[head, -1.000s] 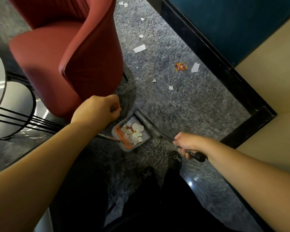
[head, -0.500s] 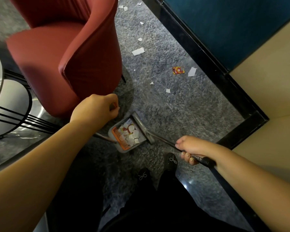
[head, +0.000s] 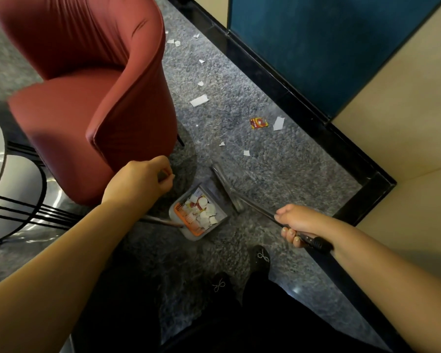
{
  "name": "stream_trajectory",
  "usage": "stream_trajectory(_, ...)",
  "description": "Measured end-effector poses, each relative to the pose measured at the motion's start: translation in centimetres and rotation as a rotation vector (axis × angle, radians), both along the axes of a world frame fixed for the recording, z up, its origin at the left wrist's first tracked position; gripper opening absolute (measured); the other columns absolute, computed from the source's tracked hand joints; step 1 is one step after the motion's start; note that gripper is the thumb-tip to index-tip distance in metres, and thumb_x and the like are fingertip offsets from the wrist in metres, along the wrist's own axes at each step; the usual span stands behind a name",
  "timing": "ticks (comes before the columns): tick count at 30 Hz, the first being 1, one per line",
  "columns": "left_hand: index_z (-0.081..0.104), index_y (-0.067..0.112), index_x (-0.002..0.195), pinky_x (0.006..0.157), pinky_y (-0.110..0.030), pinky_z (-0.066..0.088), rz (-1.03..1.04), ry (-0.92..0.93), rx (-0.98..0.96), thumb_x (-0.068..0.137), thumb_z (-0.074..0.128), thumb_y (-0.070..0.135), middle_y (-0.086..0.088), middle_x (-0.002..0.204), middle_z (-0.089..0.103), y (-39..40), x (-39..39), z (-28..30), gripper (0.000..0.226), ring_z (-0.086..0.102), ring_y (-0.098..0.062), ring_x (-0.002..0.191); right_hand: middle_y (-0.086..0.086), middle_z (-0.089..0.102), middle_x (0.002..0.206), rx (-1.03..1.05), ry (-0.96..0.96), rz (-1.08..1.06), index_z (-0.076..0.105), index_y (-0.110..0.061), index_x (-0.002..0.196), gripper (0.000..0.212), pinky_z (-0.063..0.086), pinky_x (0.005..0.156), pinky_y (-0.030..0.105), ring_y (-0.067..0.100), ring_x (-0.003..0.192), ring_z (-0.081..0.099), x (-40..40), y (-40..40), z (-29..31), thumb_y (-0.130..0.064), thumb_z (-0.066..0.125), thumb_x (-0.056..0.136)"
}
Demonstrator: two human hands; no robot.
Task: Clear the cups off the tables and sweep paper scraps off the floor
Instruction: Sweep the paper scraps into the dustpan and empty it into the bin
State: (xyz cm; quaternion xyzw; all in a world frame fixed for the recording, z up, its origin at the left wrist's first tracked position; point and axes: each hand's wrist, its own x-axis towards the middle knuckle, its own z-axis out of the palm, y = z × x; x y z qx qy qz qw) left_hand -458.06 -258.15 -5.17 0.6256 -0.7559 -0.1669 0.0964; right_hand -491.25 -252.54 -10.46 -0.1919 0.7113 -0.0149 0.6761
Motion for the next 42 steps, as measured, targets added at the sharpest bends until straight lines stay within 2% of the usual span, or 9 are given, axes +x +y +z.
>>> stream_trajectory(8,0.064,0.024,0.090,0.055,-0.037,0.050,0.052,0.069,-0.042,0.087,0.070,0.030,-0.005,0.066,0.059,-4.8,-4.0,1.4,0.009,0.058,-0.029,0.061,0.006,0.041,0.065,-0.065,0.036,-0.101,0.038,-0.022,0.126,0.022,0.028,0.035,0.014,0.006,0.031,0.032,-3.6,-3.9,-0.1,-0.021,0.040,0.103)
stream_trajectory(13,0.063,0.021,0.090,0.058,-0.044,0.053,-0.002,0.033,-0.054,0.088,0.067,0.029,-0.009,0.069,0.064,-9.9,-8.3,1.1,0.009,0.059,-0.032,0.064,0.006,0.039,0.063,-0.078,0.023,-0.159,0.039,-0.021,0.124,0.020,0.029,0.034,0.013,0.006,0.030,0.032,-7.1,-8.5,-0.6,-0.019,0.039,0.104)
stream_trajectory(19,0.059,0.026,0.087,0.058,-0.041,0.053,0.012,0.006,-0.017,0.088,0.066,0.029,-0.005,0.069,0.065,-18.0,-13.1,-0.1,0.007,0.060,-0.029,0.064,0.006,0.040,0.060,-0.048,0.026,-0.192,0.040,-0.021,0.119,0.016,0.031,0.035,0.013,0.008,0.029,0.032,-13.0,-16.6,-2.2,-0.019,0.040,0.104)
stream_trajectory(23,0.058,0.028,0.086,0.062,-0.040,0.054,0.054,-0.011,0.026,0.087,0.066,0.031,-0.003,0.073,0.068,-23.4,-15.3,-0.7,0.009,0.062,-0.028,0.067,0.007,0.040,0.061,-0.047,0.040,-0.190,0.039,-0.022,0.120,0.017,0.031,0.035,0.013,0.007,0.028,0.032,-16.9,-22.4,-3.3,-0.018,0.039,0.104)
stream_trajectory(27,0.059,0.031,0.083,0.058,-0.031,0.048,0.079,-0.019,0.036,0.085,0.070,0.029,0.004,0.064,0.062,-28.0,-16.7,-0.9,0.012,0.058,-0.020,0.058,0.006,0.038,0.061,-0.050,0.031,-0.163,0.042,-0.016,0.111,0.009,0.030,0.035,0.013,0.007,0.029,0.032,-20.5,-28.1,-3.6,-0.016,0.036,0.104)
stream_trajectory(35,0.061,0.025,0.083,0.060,-0.038,0.053,0.109,-0.072,0.090,0.083,0.074,0.029,-0.001,0.064,0.065,-33.2,-18.0,-0.9,0.014,0.062,-0.025,0.061,0.005,0.038,0.058,-0.010,0.075,-0.166,0.040,-0.018,0.110,0.008,0.029,0.034,0.014,0.009,0.029,0.032,-26.2,-37.5,-4.8,-0.019,0.034,0.105)
stream_trajectory(38,0.062,0.025,0.081,0.059,-0.034,0.051,0.129,-0.070,0.078,0.082,0.076,0.027,0.000,0.063,0.065,-34.6,-18.2,-0.9,0.013,0.062,-0.024,0.059,0.003,0.038,0.051,0.002,0.105,-0.157,0.047,-0.014,0.109,0.014,0.029,0.034,0.015,0.010,0.030,0.031,-27.9,-40.5,-6.0,-0.022,0.036,0.104)
stream_trajectory(42,0.062,0.026,0.080,0.058,-0.035,0.053,0.145,-0.082,0.085,0.081,0.076,0.029,0.001,0.062,0.065,-35.4,-18.7,-1.1,0.014,0.062,-0.023,0.057,0.006,0.041,0.053,-0.030,0.178,-0.092,0.050,-0.006,0.117,0.024,0.031,0.035,0.019,0.015,0.038,0.035,-29.0,-44.0,-7.5,-0.023,0.040,0.103)
